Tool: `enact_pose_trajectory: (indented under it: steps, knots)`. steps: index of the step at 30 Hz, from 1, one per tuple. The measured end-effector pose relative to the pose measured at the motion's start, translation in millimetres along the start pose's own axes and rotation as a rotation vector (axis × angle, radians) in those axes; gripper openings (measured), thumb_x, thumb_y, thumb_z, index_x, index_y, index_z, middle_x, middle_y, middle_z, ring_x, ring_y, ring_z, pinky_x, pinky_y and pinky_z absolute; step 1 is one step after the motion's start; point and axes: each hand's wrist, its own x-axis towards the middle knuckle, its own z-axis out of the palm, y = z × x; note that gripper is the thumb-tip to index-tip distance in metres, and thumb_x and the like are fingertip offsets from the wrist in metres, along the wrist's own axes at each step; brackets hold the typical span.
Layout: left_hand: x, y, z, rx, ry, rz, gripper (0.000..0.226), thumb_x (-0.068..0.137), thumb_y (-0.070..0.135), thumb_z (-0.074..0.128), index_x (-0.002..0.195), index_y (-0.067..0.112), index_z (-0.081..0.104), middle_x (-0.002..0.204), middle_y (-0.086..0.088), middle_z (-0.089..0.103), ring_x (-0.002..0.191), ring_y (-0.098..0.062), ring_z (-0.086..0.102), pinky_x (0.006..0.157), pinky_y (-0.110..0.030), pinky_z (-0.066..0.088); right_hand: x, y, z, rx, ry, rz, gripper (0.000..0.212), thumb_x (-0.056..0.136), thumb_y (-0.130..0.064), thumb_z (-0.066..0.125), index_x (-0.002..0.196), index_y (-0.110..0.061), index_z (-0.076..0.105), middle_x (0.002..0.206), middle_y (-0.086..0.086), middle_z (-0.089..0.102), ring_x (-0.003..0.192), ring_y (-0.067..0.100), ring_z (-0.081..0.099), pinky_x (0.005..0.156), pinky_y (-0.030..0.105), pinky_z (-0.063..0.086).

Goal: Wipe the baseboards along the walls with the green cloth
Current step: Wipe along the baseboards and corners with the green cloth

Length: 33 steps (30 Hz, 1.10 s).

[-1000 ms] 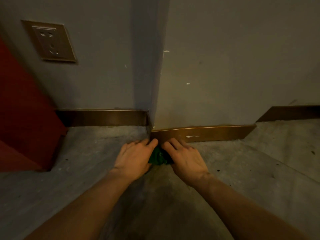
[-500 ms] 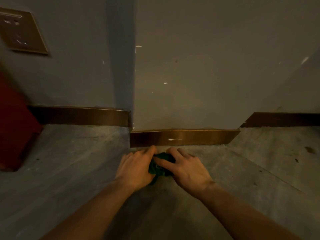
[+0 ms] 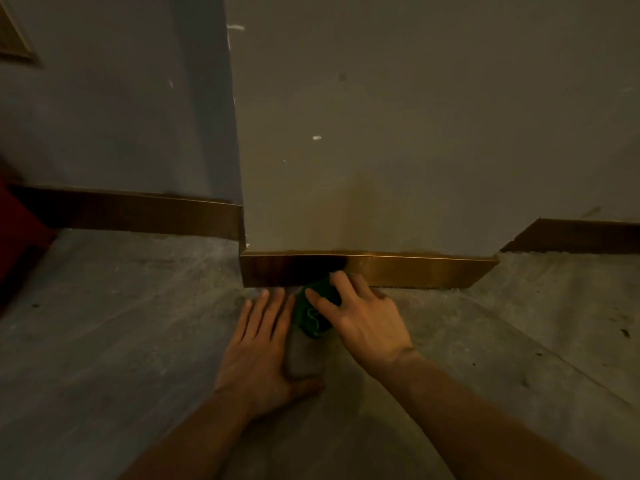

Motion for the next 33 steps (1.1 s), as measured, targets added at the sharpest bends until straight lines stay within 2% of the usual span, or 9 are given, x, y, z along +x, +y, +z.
enact_pose_trajectory:
  steps: [3, 5, 9, 12, 15, 18, 24, 30, 33]
  knots:
    - [-0.3, -4.2, 19.0, 0.006, -0.04, -0.042, 0.128, 0.066, 0.102, 0.023, 0.157, 0.018, -0.007, 0.166, -0.004, -0.013, 0.148, -0.02, -0.024, 0.121, -0.048, -0.005, 12.3, 0.1, 14.4, -0.036, -0.026, -0.03, 0.06, 0.072, -0.018, 0.071, 0.13, -0.026, 0.058, 0.123, 0.014, 0.045, 0.098, 0.036, 0.056, 0.053, 0.038, 0.049]
    - [2.4, 5.8, 17.5, 0.03, -0.043, -0.038, 0.126, 0.067, 0.101, 0.02, 0.157, 0.017, -0.005, 0.166, -0.004, -0.012, 0.148, -0.021, -0.023, 0.121, -0.049, -0.003, 14.8, 6.7, 10.9, -0.069, -0.022, -0.02, 0.059, 0.069, -0.02, 0.074, 0.126, -0.027, 0.063, 0.118, 0.012, 0.038, 0.092, 0.033, 0.058, 0.05, 0.035, 0.047]
    - [4.5, 2.9, 17.8, 0.012, -0.014, -0.055, 0.128, 0.068, 0.1, 0.029, 0.158, 0.012, 0.006, 0.167, -0.009, 0.004, 0.152, -0.025, -0.006, 0.12, -0.052, 0.006, 32.2, 11.7, 13.5, -0.108, -0.031, -0.061, 0.064, 0.071, -0.02, 0.079, 0.132, -0.024, 0.059, 0.121, 0.012, 0.033, 0.097, 0.035, 0.055, 0.054, 0.038, 0.049]
    - [6.4, 8.8, 16.7, 0.0, 0.007, -0.044, 0.13, 0.066, 0.1, 0.032, 0.157, 0.01, 0.011, 0.166, -0.011, 0.01, 0.152, -0.026, 0.0, 0.12, -0.054, 0.011, 33.8, 18.9, 14.0, -0.15, -0.021, -0.065, 0.057, 0.076, -0.019, 0.074, 0.132, -0.021, 0.058, 0.125, 0.015, 0.045, 0.098, 0.036, 0.053, 0.061, 0.041, 0.05]
    - [8.5, 12.6, 14.7, -0.005, -0.002, -0.045, 0.13, 0.066, 0.101, 0.03, 0.158, 0.012, 0.009, 0.166, -0.011, 0.008, 0.152, -0.026, -0.002, 0.12, -0.054, 0.009, 30.9, 26.7, 12.6, -0.173, -0.012, -0.063, 0.05, 0.078, -0.019, 0.066, 0.128, -0.02, 0.061, 0.122, 0.015, 0.051, 0.093, 0.035, 0.055, 0.062, 0.041, 0.049]
    - [9.5, 13.7, 11.5, 0.007, -0.01, -0.04, 0.13, 0.066, 0.102, 0.026, 0.158, 0.013, 0.004, 0.167, -0.01, 0.002, 0.152, -0.025, -0.008, 0.12, -0.054, 0.007, 27.2, 34.8, 13.5, -0.185, -0.031, -0.054, 0.055, 0.076, -0.017, 0.073, 0.129, -0.02, 0.06, 0.124, 0.017, 0.052, 0.092, 0.037, 0.056, 0.06, 0.041, 0.049]
    - [10.6, 13.1, 7.9, 0.027, -0.007, -0.033, 0.129, 0.065, 0.102, 0.022, 0.157, 0.015, -0.005, 0.166, -0.008, -0.01, 0.149, -0.023, -0.019, 0.121, -0.053, 0.0, 13.1, 52.0, 8.9, -0.225, -0.122, 0.053, 0.067, 0.076, -0.018, 0.077, 0.138, -0.026, 0.052, 0.128, 0.014, 0.038, 0.1, 0.036, 0.052, 0.062, 0.042, 0.049]
    - [10.9, 12.1, 10.7, 0.032, 0.007, -0.027, 0.129, 0.066, 0.101, 0.027, 0.158, 0.015, 0.0, 0.167, -0.009, -0.003, 0.151, -0.025, -0.013, 0.12, -0.052, 0.001, -6.8, 74.9, 4.0, -0.246, -0.158, 0.147, 0.075, 0.074, -0.016, 0.08, 0.141, -0.028, 0.049, 0.131, 0.014, 0.034, 0.106, 0.034, 0.051, 0.065, 0.041, 0.05]
    - [11.5, 12.6, 10.7, 0.021, 0.005, -0.027, 0.129, 0.066, 0.101, 0.028, 0.158, 0.014, 0.004, 0.167, -0.009, 0.001, 0.152, -0.025, -0.009, 0.12, -0.053, 0.004, -12.5, 84.6, 1.6, -0.234, -0.136, 0.167, 0.071, 0.068, -0.011, 0.084, 0.133, -0.025, 0.058, 0.127, 0.017, 0.04, 0.098, 0.037, 0.054, 0.058, 0.043, 0.049]
